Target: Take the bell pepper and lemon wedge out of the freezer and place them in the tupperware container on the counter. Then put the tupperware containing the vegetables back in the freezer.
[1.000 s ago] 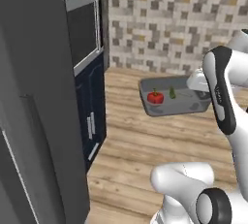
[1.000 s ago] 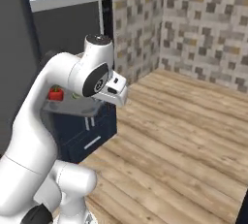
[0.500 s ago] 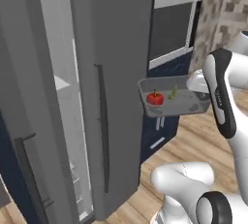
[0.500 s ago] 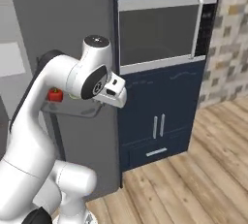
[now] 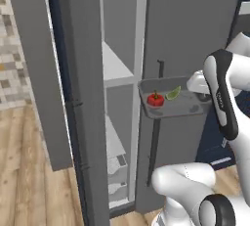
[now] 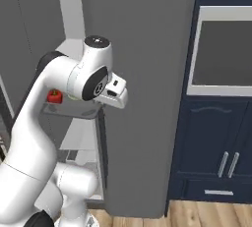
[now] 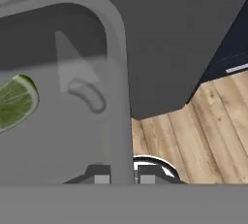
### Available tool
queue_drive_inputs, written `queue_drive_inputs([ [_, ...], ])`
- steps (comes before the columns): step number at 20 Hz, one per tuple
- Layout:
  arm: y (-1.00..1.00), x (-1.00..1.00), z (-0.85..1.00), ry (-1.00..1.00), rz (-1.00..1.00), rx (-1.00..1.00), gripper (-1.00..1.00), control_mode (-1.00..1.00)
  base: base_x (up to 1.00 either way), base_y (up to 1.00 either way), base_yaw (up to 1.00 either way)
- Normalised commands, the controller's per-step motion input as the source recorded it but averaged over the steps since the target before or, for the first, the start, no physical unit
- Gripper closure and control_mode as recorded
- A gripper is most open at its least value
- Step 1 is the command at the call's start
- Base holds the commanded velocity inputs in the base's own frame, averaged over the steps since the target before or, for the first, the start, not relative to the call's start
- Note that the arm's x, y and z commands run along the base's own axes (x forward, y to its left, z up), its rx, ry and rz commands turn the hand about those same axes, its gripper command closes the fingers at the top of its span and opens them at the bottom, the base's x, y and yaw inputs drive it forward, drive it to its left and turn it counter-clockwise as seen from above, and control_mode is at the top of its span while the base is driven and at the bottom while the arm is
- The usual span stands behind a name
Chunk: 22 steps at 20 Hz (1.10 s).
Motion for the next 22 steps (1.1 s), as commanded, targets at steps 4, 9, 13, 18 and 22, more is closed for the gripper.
queue_drive_inputs([
  [4,0.00,0.00,0.00,0.00,0.00,0.00,1.00,1.00,0.43,-0.24,0.59],
  [9,0.00,0.00,0.00,0.00,0.00,0.00,1.00,1.00,0.26,-0.33,0.49],
  [13,0.00,0.00,0.00,0.00,0.00,0.00,1.00,1.00,0.34,-0.22,0.20],
  [18,0.00,0.00,0.00,0.00,0.00,0.00,1.00,1.00,0.73,-0.28,0.00],
  [22,0.00,0.00,0.00,0.00,0.00,0.00,1.00,1.00,0.45,-0.33,0.00],
])
